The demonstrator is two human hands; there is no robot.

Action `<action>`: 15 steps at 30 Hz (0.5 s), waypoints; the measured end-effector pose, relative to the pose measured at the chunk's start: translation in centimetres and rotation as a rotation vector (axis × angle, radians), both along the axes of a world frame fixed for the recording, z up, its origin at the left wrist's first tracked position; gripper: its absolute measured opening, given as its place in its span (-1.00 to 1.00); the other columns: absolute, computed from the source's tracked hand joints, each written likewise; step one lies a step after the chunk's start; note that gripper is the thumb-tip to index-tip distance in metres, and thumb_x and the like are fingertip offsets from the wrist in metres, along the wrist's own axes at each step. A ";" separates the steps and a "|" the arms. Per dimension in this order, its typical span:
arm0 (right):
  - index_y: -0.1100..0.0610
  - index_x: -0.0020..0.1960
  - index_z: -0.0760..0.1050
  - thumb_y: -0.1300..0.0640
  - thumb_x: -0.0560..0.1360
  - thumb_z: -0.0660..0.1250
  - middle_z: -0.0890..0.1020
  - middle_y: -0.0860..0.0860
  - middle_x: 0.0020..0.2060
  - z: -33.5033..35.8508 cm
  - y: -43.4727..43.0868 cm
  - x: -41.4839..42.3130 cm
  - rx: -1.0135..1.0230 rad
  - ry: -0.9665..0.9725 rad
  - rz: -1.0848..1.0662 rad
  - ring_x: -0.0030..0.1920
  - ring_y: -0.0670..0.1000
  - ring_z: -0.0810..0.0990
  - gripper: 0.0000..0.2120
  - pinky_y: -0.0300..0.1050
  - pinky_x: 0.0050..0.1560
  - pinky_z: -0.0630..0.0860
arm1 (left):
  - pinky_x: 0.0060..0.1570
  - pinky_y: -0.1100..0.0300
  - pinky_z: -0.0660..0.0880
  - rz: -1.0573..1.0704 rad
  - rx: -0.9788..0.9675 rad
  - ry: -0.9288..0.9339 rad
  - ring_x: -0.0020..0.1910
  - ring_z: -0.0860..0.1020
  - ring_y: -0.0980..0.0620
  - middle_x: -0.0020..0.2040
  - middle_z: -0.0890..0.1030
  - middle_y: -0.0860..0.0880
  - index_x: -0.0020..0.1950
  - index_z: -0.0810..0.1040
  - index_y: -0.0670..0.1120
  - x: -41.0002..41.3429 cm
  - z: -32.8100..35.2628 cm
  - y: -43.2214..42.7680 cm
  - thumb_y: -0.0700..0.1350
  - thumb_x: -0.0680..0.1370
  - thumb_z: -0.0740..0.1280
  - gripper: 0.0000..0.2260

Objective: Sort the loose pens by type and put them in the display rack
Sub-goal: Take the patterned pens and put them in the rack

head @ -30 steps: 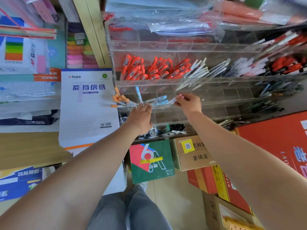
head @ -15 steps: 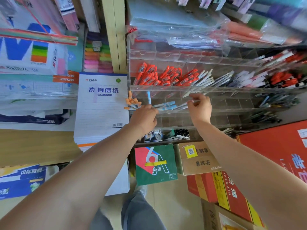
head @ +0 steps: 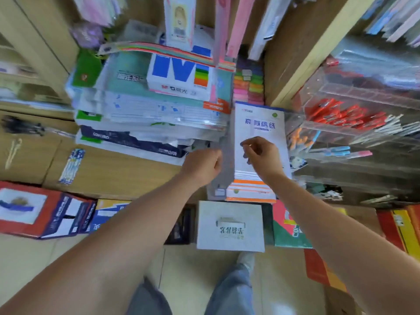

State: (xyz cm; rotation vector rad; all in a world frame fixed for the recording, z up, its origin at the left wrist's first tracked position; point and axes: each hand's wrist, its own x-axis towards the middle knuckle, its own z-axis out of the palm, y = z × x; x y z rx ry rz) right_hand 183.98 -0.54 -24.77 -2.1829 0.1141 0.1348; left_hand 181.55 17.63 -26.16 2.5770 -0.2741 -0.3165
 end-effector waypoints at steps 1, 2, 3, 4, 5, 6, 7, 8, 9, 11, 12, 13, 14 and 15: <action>0.12 -0.05 0.60 0.26 0.50 0.28 0.63 0.09 -0.36 -0.6 3.3 -0.5 -0.001 0.023 0.024 -0.44 -0.11 0.51 -0.86 -0.27 -0.37 0.45 | -0.14 0.09 0.49 0.016 0.005 0.019 -0.05 0.57 -0.11 -0.05 0.62 -0.05 0.01 0.55 -0.05 -1.0 -0.3 3.2 -0.13 0.56 0.21 -0.86; 0.08 -0.06 0.60 0.25 0.50 0.28 0.64 0.12 -0.34 -1.3 6.5 -0.9 0.000 0.051 0.051 -0.43 -0.08 0.51 -0.85 -0.25 -0.38 0.43 | -0.17 0.11 0.46 0.025 0.018 0.041 -0.07 0.57 -0.09 -0.08 0.61 -0.02 -0.02 0.54 -0.04 -1.9 -0.7 6.3 -0.13 0.56 0.21 -0.88; 0.03 -0.09 0.59 0.24 0.50 0.28 0.63 0.11 -0.35 -2.1 9.7 -1.3 0.003 0.088 0.078 -0.44 -0.08 0.50 -0.84 -0.25 -0.40 0.40 | -0.20 0.14 0.43 0.030 0.036 0.069 -0.09 0.56 -0.06 -0.11 0.60 0.02 -0.06 0.52 -0.03 -2.9 -1.3 9.3 -0.13 0.56 0.22 -0.90; 0.01 -0.11 0.58 0.25 0.51 0.28 0.62 0.08 -0.36 -2.9 12.7 -1.9 0.013 0.129 0.104 -0.46 -0.11 0.48 -0.82 -0.26 -0.43 0.39 | -0.23 0.16 0.39 0.041 0.053 0.097 -0.10 0.56 -0.05 -0.13 0.58 0.04 -0.08 0.50 -0.03 -3.8 -2.0 12.2 -0.14 0.55 0.22 -0.92; 0.03 -0.11 0.58 0.27 0.51 0.28 0.59 0.05 -0.38 -3.8 15.5 -2.4 0.024 0.174 0.133 -0.49 -0.16 0.47 -0.82 -0.30 -0.47 0.38 | -0.23 0.17 0.38 0.068 0.069 0.121 -0.10 0.55 -0.05 -0.12 0.57 0.03 -0.08 0.50 -0.04 -4.6 -2.8 14.9 -0.15 0.55 0.22 -0.92; 0.07 -0.10 0.58 0.29 0.51 0.29 0.58 0.02 -0.39 -4.7 18.1 -2.9 0.026 0.214 0.173 -0.51 -0.20 0.47 -0.83 -0.33 -0.48 0.39 | -0.21 0.14 0.40 0.108 0.081 0.145 -0.09 0.55 -0.06 -0.09 0.57 0.01 -0.04 0.52 -0.06 -5.3 -3.8 17.5 -0.16 0.55 0.21 -0.90; 0.10 -0.08 0.59 0.30 0.51 0.30 0.57 0.00 -0.39 -5.6 20.5 -3.5 0.023 0.243 0.221 -0.51 -0.22 0.48 -0.85 -0.35 -0.46 0.40 | -0.17 0.11 0.44 0.154 0.092 0.173 -0.07 0.53 -0.08 -0.05 0.56 -0.03 0.02 0.52 -0.08 -5.9 -4.8 19.8 -0.16 0.56 0.20 -0.87; 0.10 -0.06 0.59 0.30 0.51 0.31 0.58 -0.01 -0.37 -6.7 22.6 -3.9 0.010 0.266 0.276 -0.48 -0.22 0.50 -0.85 -0.35 -0.41 0.42 | -0.12 0.06 0.47 0.191 0.108 0.205 -0.04 0.52 -0.10 -0.02 0.55 -0.05 0.06 0.52 -0.10 -6.5 -5.9 22.0 -0.17 0.57 0.18 -0.85; 0.08 -0.05 0.59 0.28 0.51 0.31 0.59 0.00 -0.35 -7.9 24.5 -4.3 -0.005 0.287 0.330 -0.43 -0.17 0.53 -0.86 -0.33 -0.37 0.43 | -0.08 0.02 0.48 0.219 0.130 0.240 -0.02 0.51 -0.12 0.00 0.54 -0.08 0.10 0.50 -0.12 -7.1 -7.0 23.9 -0.17 0.58 0.17 -0.84; 0.06 0.00 0.59 0.23 0.52 0.30 0.58 -0.04 -0.31 -10.0 27.4 -4.8 -0.046 0.353 0.431 -0.32 -0.08 0.54 -0.86 -0.31 -0.33 0.41 | -0.02 -0.01 0.47 0.246 0.178 0.303 0.04 0.50 -0.16 0.05 0.53 -0.13 0.15 0.46 -0.14 -8.3 -9.3 26.8 -0.17 0.58 0.16 -0.82; 0.06 0.02 0.58 0.22 0.52 0.30 0.57 -0.07 -0.28 -11.2 28.8 -5.0 -0.073 0.388 0.479 -0.27 -0.08 0.53 -0.86 -0.30 -0.28 0.40 | 0.03 -0.01 0.46 0.261 0.202 0.337 0.09 0.50 -0.17 0.08 0.53 -0.14 0.19 0.44 -0.15 -9.0 -10.5 28.1 -0.15 0.59 0.17 -0.79; 0.06 0.04 0.58 0.21 0.51 0.31 0.57 -0.08 -0.25 -12.6 30.1 -5.1 -0.096 0.425 0.520 -0.25 -0.09 0.51 -0.85 -0.27 -0.22 0.41 | 0.07 0.00 0.44 0.282 0.221 0.372 0.13 0.49 -0.17 0.12 0.52 -0.15 0.22 0.43 -0.14 -9.6 -11.7 29.4 -0.12 0.59 0.18 -0.77; 0.06 0.04 0.58 0.21 0.50 0.31 0.57 -0.07 -0.22 -13.7 31.3 -5.2 -0.116 0.460 0.546 -0.24 -0.09 0.50 -0.84 -0.22 -0.17 0.42 | 0.10 0.00 0.43 0.308 0.233 0.398 0.16 0.48 -0.17 0.16 0.52 -0.15 0.24 0.43 -0.14 -10.1 -12.8 30.5 -0.09 0.59 0.19 -0.75; 0.05 0.04 0.57 0.22 0.50 0.31 0.57 -0.05 -0.20 -14.8 32.3 -5.2 -0.123 0.496 0.563 -0.23 -0.07 0.49 -0.84 -0.18 -0.14 0.45 | 0.12 0.00 0.43 0.339 0.238 0.416 0.18 0.48 -0.17 0.18 0.52 -0.15 0.25 0.43 -0.13 -10.6 -13.7 31.5 -0.07 0.59 0.20 -0.74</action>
